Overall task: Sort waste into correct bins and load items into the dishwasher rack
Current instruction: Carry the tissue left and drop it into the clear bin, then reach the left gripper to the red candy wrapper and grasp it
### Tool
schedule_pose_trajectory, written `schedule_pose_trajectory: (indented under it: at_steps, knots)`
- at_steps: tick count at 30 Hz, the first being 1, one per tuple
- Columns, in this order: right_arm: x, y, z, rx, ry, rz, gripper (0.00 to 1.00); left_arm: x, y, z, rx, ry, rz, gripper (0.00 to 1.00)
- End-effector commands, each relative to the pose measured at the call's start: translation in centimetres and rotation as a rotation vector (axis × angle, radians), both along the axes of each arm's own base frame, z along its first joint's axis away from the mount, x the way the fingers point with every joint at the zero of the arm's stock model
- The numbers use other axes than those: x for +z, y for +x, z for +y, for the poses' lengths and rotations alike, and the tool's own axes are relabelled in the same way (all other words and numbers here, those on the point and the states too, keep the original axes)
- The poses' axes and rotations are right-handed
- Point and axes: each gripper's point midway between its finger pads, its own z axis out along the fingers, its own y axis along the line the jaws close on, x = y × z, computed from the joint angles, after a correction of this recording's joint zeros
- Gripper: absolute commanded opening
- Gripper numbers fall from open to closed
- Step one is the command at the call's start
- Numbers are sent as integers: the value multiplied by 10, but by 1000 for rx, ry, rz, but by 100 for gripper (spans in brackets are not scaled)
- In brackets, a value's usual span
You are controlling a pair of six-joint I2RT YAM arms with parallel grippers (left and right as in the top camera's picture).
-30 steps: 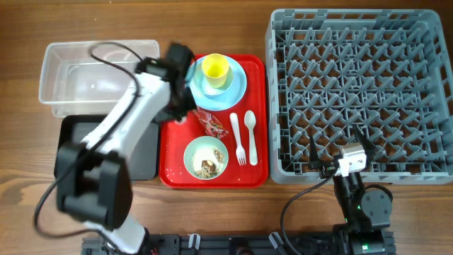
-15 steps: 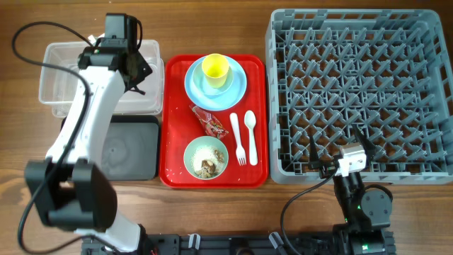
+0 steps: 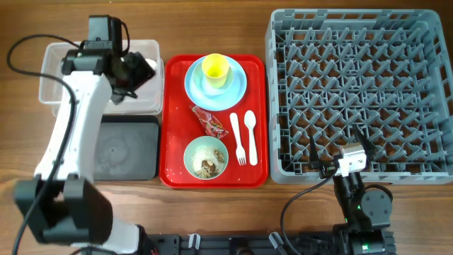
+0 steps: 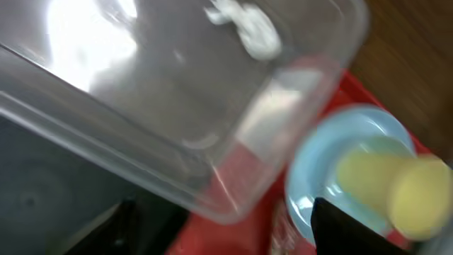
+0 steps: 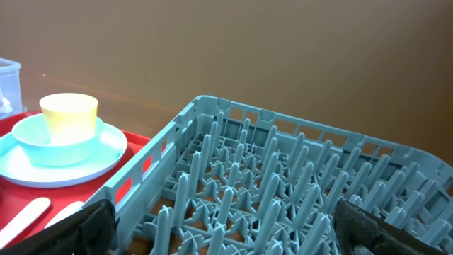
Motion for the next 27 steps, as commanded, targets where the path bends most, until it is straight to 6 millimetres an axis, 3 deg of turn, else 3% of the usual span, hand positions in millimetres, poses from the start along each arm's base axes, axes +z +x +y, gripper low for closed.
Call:
schedule_pose_trajectory:
  at_steps: [1,6,13,15,16,27]
  knots:
    - [2,0,1,8,-4,-11,100,11,-29,-73,-175,-211,60,68]
    - [2,0,1,7,-4,-10,100,-33,-64,-123,-325,-80,167,47]
    - [2,0,1,7,-4,-10,100,-87,-89,-157,-259,56,144,49]
    - [2,0,1,8,-4,-11,100,-95,-90,-157,-240,90,117,63]
    - [2,0,1,7,-4,-11,100,-98,-88,-156,-238,105,100,63]
    - [2,0,1,7,-4,-11,100,-112,-76,-154,-222,110,18,56]
